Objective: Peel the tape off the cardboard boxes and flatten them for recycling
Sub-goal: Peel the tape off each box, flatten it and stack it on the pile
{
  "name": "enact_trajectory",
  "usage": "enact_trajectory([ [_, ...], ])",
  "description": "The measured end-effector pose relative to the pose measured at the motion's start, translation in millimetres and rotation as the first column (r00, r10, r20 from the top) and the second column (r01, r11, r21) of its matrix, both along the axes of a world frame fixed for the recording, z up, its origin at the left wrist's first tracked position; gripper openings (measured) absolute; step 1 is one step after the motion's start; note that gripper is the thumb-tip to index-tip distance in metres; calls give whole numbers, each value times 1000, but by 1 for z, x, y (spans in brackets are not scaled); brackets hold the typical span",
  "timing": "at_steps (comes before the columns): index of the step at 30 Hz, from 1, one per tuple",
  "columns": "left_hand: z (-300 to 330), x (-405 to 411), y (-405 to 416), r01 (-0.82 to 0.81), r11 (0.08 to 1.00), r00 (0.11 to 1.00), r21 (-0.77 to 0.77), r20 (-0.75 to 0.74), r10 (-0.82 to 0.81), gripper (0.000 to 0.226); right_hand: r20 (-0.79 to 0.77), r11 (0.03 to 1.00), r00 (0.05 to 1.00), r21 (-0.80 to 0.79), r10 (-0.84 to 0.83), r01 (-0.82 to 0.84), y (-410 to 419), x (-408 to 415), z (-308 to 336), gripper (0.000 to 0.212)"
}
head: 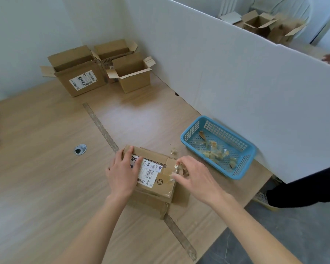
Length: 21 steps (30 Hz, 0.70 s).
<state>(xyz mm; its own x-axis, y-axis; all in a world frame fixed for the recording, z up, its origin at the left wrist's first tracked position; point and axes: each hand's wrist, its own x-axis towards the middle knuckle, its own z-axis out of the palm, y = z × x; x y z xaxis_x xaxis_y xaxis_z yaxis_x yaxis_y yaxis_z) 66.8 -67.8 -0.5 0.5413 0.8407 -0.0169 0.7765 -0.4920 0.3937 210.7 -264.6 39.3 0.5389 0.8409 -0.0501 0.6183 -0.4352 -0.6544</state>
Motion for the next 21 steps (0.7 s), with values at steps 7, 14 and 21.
enact_trajectory([
  [7, 1, -22, -24, -109, 993, 994, 40, -26, 110, 58, 246, 957, 931, -43, -269, 288, 10, -58, -18, 58],
  [14, 4, -30, -26, -117, 993, 993, 17, -5, 117, 58, 139, 954, 957, -129, -253, 271, 16, -51, -7, 22],
  [21, 4, -31, -33, -115, 993, 993, 24, -18, 115, 56, 60, 949, 987, -272, -150, 161, 19, -35, 9, 19],
])
